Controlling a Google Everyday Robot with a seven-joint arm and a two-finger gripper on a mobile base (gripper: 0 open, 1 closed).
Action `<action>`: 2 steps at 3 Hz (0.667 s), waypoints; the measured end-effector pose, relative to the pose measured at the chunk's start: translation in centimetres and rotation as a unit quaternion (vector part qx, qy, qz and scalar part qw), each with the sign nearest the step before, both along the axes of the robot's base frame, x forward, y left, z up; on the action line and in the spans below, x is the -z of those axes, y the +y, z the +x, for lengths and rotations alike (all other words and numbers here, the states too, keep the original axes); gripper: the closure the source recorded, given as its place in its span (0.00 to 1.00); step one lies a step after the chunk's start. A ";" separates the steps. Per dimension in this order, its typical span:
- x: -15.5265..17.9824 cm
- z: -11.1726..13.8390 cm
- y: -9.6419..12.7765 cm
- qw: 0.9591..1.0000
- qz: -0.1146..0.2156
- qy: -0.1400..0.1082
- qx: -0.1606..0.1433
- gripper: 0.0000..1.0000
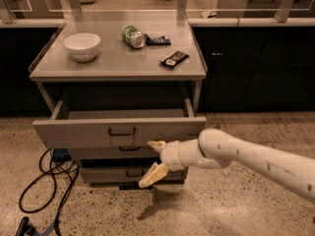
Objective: Close top drawer
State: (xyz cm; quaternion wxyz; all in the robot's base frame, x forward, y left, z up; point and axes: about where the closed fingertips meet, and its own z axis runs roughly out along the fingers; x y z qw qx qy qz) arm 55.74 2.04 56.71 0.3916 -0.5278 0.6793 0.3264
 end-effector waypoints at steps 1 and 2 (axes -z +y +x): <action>-1.4 6.8 -0.5 1.000 -0.013 -0.002 0.020 0.00; -4.8 11.6 -1.5 0.997 -0.040 -0.038 0.060 0.00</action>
Offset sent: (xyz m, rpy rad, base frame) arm 0.1855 -0.0394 0.1097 -0.1680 -0.2053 -0.2494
